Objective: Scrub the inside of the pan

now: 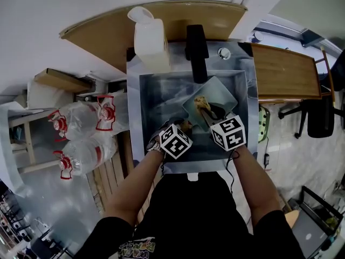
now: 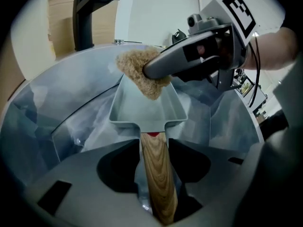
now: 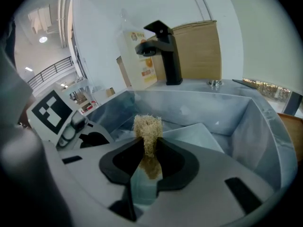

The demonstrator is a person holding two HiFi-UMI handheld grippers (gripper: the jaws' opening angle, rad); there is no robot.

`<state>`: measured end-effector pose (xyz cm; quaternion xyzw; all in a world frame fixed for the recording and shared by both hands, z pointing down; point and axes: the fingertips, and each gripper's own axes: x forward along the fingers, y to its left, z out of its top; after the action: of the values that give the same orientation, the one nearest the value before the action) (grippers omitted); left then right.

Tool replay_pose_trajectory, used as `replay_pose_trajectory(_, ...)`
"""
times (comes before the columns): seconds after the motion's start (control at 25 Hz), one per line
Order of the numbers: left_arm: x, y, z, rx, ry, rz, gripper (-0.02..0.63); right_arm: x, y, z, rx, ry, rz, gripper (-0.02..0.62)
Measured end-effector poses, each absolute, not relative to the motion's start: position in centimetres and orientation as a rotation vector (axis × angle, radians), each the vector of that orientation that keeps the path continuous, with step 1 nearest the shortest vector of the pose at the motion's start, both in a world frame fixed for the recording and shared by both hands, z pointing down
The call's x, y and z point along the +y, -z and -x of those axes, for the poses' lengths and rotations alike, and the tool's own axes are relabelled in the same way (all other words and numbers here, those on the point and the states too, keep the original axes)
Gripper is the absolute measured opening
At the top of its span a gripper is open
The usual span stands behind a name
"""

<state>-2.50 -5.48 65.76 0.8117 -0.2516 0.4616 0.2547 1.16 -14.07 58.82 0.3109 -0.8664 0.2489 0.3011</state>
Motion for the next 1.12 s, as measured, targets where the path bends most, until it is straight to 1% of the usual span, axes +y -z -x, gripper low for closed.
replay_pose_trajectory(0.36,-5.3,-66.3,2.5,-0.672,-1.229,-2.168,0.183,-13.9,-63.6,0.9,-2.188,-0.622,-0.695,0.098)
replay_pose_trajectory(0.72,-5.2,-66.4,2.8,-0.659,-1.216,-2.155,0.178,-14.0,-64.5,3.3,-2.157,-0.513,-0.57,0.098)
replay_pose_trajectory(1.12,-5.3,-66.3,3.5,-0.663,-1.219,-2.141,0.173,-14.7,-64.7,3.3,-2.156,-0.571,-0.609,0.098)
